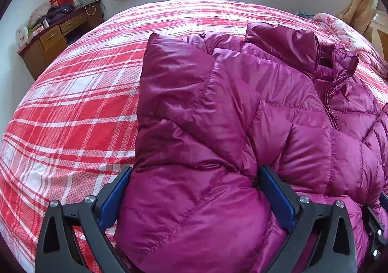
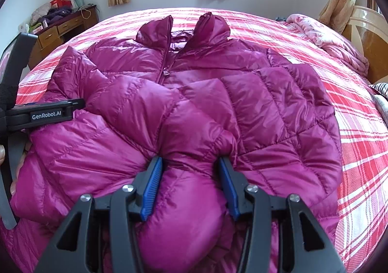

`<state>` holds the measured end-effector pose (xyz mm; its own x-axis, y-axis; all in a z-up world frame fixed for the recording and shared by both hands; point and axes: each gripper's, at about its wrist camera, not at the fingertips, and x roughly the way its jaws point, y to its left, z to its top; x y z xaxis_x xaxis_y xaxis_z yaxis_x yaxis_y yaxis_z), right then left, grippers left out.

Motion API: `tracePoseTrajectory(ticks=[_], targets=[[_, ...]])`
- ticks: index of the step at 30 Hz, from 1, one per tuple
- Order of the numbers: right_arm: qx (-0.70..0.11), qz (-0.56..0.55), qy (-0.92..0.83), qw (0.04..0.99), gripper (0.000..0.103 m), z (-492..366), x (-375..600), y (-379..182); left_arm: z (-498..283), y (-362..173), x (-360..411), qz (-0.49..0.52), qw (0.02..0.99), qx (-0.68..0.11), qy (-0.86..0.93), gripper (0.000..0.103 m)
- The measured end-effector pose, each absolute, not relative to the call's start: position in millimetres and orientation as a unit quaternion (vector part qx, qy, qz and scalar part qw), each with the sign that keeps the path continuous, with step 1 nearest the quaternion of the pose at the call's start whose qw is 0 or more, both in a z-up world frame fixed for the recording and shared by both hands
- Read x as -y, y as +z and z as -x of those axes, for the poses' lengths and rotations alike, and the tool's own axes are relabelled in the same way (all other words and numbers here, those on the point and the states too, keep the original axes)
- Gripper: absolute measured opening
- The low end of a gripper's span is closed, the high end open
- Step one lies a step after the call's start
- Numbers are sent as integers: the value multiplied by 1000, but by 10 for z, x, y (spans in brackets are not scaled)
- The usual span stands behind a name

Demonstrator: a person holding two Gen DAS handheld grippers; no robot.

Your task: Fold large clothes

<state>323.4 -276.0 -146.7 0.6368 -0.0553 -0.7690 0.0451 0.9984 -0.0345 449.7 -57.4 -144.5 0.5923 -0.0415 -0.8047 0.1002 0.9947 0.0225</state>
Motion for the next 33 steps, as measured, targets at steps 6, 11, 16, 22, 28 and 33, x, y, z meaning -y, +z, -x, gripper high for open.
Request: tracePoseTrajectory(ticks=[6,11,16,22,28,33], targets=[[-428,18,-32,903,50,-3243,2732,-1468,-4474,-1426,555,-21,893,-447,-41,101],[-428,25,-35,903,50,-3238,2719,-1476,-4412,-1397,504,-14,895,-443,-42,101],[-437,23,-31,899,50,-3229,2718,-1393,-4386,-1404,554,-30,897,-440,-36,101],[-378,-7,-42,925,52,-3180,2695,-1003,-4393,-1426,599,-34,897,-440,-33,101],[-397,21,-12,917,52,-3467,2446,-1083,-4407,-1428,596,-32,896,-441,-33,101],[-416,11,-11,909,52,-3556,2510,-1364,-4452,-1439,581,-22,894,-446,-39,101]])
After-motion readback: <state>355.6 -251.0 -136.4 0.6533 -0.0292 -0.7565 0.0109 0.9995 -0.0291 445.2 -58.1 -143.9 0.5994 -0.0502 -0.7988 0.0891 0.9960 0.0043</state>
